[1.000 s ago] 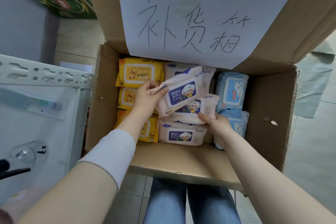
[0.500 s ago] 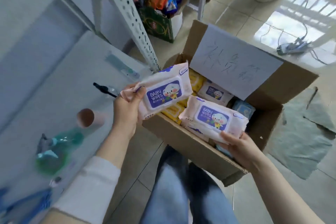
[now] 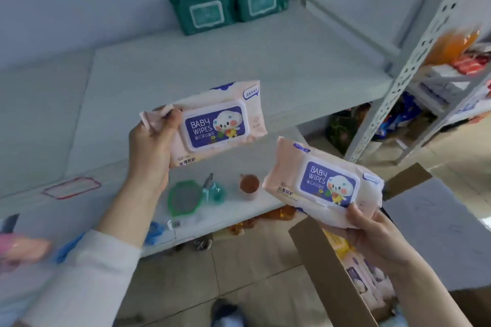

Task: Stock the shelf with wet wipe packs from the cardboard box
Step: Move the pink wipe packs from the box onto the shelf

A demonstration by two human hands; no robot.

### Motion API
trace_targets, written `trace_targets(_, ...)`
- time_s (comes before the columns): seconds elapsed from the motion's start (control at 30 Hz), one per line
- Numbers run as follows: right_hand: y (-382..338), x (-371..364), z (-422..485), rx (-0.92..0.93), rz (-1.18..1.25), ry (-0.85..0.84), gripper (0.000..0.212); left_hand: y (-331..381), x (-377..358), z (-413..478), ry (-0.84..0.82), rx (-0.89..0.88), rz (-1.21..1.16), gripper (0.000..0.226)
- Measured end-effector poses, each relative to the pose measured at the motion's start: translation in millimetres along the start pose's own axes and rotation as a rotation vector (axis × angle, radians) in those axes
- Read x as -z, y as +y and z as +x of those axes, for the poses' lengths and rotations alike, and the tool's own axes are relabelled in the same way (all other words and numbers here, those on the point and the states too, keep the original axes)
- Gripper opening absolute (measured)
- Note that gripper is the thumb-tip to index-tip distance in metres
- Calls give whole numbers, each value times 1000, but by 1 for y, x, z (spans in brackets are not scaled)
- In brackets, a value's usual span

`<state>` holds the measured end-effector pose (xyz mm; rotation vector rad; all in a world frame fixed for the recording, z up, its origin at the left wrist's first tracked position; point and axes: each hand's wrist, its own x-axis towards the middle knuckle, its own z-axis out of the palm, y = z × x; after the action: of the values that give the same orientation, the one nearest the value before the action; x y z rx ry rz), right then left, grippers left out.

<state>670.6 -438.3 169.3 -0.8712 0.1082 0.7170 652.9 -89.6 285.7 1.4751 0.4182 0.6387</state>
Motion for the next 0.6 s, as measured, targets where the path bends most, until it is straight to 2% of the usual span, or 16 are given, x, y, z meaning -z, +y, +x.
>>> trace_targets(0.13,-5,-86,62,61,-208,-47,44,25,85,47,140,-81,29,20)
trace_targets(0.3,-4,-179,143,138,-372,-12,41,18,171,114,301,-70,44,24)
trace_targets(0.37,-7,-211,178,194,-404,-18,34,11,189,147,312,-47,66,25)
trace_targets(0.47,-15,-248,231,270,-423,-13,27,-1,199,198,289,-7,114,14)
trace_targets(0.53,-25,-265,270,284,-444,-13,29,-7,199,235,267,6,115,6)
trace_targets(0.6,-39,-279,314,300,-474,-30,34,-11,197,275,249,16,96,6)
